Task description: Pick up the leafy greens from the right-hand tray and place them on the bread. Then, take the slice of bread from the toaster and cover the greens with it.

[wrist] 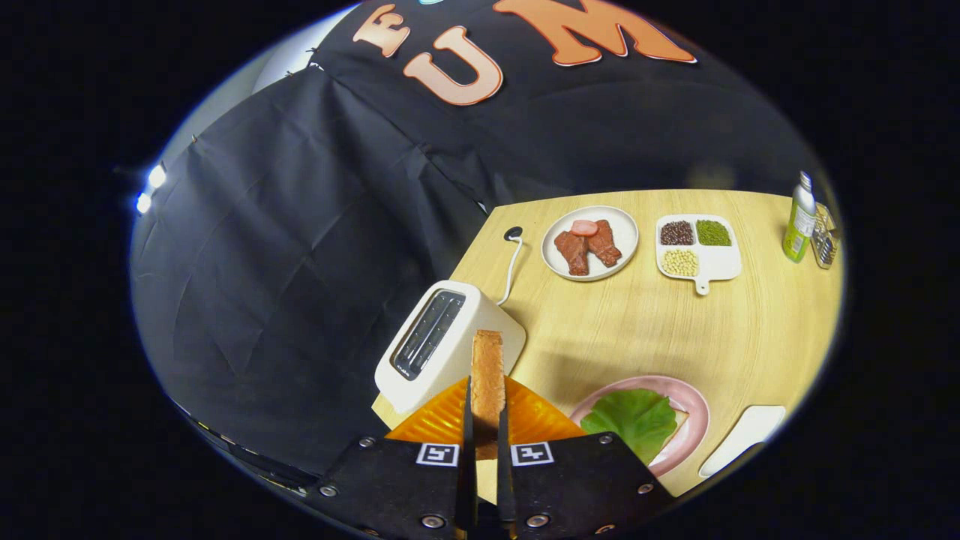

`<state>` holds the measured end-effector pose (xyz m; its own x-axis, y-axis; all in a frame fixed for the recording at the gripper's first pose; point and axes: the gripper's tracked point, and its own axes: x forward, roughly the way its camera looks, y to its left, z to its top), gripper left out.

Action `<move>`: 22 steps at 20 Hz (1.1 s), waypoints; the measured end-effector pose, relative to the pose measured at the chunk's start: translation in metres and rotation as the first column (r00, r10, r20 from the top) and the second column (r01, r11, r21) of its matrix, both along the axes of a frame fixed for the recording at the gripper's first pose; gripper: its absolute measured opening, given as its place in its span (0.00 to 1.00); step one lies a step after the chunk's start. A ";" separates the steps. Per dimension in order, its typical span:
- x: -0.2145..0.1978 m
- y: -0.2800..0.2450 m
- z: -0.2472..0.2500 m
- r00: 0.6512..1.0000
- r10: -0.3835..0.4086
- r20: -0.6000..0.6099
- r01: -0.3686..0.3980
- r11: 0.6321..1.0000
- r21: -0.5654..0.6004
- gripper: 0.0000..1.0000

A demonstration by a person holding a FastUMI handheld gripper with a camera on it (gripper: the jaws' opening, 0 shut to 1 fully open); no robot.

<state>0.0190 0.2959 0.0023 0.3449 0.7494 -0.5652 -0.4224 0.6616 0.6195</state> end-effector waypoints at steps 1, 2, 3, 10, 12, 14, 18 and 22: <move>-0.002 -0.007 -0.005 1.000 -0.006 0.005 0.006 1.000 0.006 0.11; -0.005 -0.014 -0.007 1.000 -0.009 0.007 0.009 1.000 0.009 0.11; -0.009 -0.021 -0.012 1.000 -0.012 0.004 0.012 1.000 0.013 0.11; -0.024 -0.057 -0.036 0.999 -0.038 0.004 0.038 0.999 0.027 0.11; -0.028 -0.063 -0.044 0.999 -0.038 -0.001 0.038 0.999 0.031 0.11; -0.032 -0.067 -0.053 0.999 -0.034 -0.010 0.035 0.999 0.037 0.11; -0.036 -0.073 -0.075 0.999 -0.024 -0.027 0.025 0.999 0.039 0.11; -0.036 -0.075 -0.094 1.000 -0.013 -0.028 0.014 0.999 0.038 0.11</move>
<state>-0.0169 0.2207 -0.0916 0.3400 0.7659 -0.5457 -0.3961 0.6429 0.6556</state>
